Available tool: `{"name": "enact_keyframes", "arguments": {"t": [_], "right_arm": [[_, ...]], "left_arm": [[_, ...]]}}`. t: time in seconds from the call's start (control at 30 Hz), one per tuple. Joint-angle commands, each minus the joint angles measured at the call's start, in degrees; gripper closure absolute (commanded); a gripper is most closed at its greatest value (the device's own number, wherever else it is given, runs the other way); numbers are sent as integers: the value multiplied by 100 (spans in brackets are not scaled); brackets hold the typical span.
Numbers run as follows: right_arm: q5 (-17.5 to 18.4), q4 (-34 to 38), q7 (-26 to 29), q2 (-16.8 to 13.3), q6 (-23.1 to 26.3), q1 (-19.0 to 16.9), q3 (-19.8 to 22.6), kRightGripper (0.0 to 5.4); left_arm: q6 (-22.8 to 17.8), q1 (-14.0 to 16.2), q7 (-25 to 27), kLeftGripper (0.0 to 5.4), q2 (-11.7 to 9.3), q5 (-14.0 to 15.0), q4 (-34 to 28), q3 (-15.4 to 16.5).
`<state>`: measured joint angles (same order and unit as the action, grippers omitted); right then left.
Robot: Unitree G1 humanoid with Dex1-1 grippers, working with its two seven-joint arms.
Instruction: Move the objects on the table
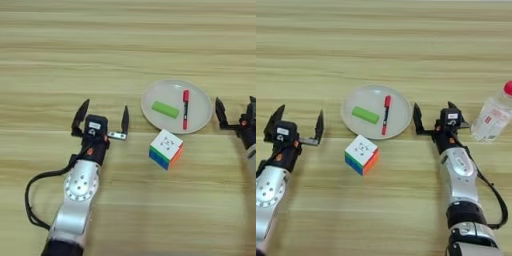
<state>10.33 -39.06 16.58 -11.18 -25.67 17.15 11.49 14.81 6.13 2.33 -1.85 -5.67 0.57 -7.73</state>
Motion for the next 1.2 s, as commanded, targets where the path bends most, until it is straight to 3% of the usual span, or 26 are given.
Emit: {"name": "enact_keyframes", "arguments": {"t": [0.03, 0.1, 0.33, 0.67, 0.8, 0.97, 1.2], "right_arm": [[-66, -95, -49, 30, -75, 124, -30, 4], [-84, -120, -69, 47, -88, 141, -38, 4], [-105, -167, -136, 102, -113, 172, -66, 4], [-138, -159, -204, 154, -120, 170, -100, 4], [-148, -153, -219, 170, -114, 169, -102, 4], [-156, -176, -240, 179, -113, 186, -111, 4], [-165, -207, -267, 187, -121, 202, -123, 4]], "left_arm": [[-220, 479, 245, 0, -208, 27, -479, -69], [-247, 654, 338, 0, -289, 41, -595, -80], [-246, 723, 725, 0, -462, 85, -746, -278], [-182, 771, 1395, 0, -635, 565, -580, -358], [-205, 817, 1662, 0, -846, 631, -626, -342], [-308, 919, 2107, 0, -1178, 961, -770, -214], [-334, 1015, 2398, 0, -1296, 1102, -868, -323]]}}
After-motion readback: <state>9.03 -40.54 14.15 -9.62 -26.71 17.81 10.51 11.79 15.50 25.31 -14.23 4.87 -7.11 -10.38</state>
